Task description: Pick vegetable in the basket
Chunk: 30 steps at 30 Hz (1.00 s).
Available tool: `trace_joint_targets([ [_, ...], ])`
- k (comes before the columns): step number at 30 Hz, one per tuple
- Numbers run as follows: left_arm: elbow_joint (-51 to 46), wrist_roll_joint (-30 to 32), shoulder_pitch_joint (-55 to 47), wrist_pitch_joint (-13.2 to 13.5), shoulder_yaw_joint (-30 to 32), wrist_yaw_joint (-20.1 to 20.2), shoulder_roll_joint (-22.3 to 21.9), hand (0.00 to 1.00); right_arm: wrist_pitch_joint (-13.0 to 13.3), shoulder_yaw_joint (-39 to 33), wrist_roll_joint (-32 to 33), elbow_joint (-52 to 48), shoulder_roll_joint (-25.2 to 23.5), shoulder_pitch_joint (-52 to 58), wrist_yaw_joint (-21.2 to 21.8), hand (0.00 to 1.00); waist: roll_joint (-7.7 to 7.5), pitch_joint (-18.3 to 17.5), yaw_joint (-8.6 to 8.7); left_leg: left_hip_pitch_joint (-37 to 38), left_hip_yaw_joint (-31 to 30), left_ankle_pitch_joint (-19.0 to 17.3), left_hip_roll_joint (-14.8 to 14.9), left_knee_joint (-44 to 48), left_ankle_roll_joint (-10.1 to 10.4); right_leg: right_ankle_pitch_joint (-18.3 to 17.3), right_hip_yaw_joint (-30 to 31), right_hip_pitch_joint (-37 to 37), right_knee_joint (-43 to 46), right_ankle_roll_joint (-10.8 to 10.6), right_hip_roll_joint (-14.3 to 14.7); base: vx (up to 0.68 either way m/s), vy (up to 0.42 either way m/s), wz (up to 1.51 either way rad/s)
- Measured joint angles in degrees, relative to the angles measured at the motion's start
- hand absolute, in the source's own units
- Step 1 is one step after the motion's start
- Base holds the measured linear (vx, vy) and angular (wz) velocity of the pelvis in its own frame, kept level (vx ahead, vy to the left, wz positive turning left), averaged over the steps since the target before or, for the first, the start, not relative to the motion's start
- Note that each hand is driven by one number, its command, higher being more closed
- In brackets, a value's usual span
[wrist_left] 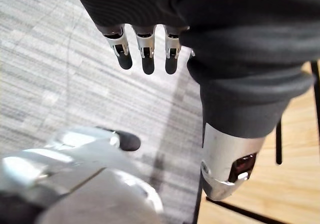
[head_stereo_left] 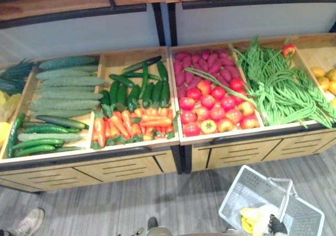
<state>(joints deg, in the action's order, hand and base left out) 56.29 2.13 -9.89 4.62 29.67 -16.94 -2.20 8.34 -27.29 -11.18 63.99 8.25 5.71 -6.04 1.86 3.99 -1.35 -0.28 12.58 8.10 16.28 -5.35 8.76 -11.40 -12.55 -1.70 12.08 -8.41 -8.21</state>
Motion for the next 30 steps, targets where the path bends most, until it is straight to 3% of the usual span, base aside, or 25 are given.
trace_joint_targets([
  [4,-13.50,-0.29,1.08,1.93,-1.31,-8.36,0.07,0.00,0.81,-1.41,0.11,0.15,-1.07,0.29,-1.23,1.00,-0.87,0.23,0.33,-0.82,0.95,-0.27,-1.38,-0.22,0.33,0.85,0.44,-0.95,-0.60,-0.74,-1.28,0.01,0.081,-0.02],
  [7,-22.84,6.90,1.87,4.95,-5.64,-14.15,3.57,0.00,1.63,-1.37,0.53,0.14,-2.40,0.57,-2.43,1.00,-1.58,0.27,1.20,-0.89,1.00,-0.87,-2.02,-0.23,1.10,2.53,0.48,0.20,-2.78,-1.02,-1.69,0.04,0.076,0.01],
  [13,-33.11,13.02,4.16,6.90,-8.02,-17.17,8.15,0.00,2.25,0.97,0.56,-0.06,-2.33,0.59,-2.63,1.00,-1.80,0.09,1.41,0.42,3.76,-1.51,-2.42,-0.24,1.07,4.17,2.91,0.91,-5.10,-1.09,-1.78,0.02,0.037,-0.19],
  [18,-39.95,17.76,4.16,7.84,-8.54,-20.78,11.71,0.00,2.68,2.90,0.32,-0.09,-1.17,0.90,-2.60,1.00,-1.01,-0.49,2.56,2.27,6.71,-2.87,-2.47,-0.33,1.36,4.53,6.05,0.24,-5.41,-1.35,-1.74,0.00,0.019,-0.29],
  [25,-36.20,24.34,7.29,8.70,-15.47,-20.27,19.02,0.00,3.21,3.16,-0.11,-0.13,-0.20,0.80,-2.32,1.00,-0.73,-0.61,2.96,2.56,9.35,-3.36,-2.69,-0.22,1.44,5.75,8.60,-0.72,-6.94,-1.48,-1.63,0.03,0.012,-0.22],
  [30,-28.05,30.46,10.36,9.11,-22.79,-13.74,27.53,0.00,3.70,5.02,-0.08,-0.20,0.81,0.55,-2.25,1.00,-0.34,-0.40,3.32,2.55,10.85,-3.52,-2.73,-0.22,1.51,5.97,10.09,-1.92,-7.04,-1.45,-1.53,0.03,0.005,-0.16],
])
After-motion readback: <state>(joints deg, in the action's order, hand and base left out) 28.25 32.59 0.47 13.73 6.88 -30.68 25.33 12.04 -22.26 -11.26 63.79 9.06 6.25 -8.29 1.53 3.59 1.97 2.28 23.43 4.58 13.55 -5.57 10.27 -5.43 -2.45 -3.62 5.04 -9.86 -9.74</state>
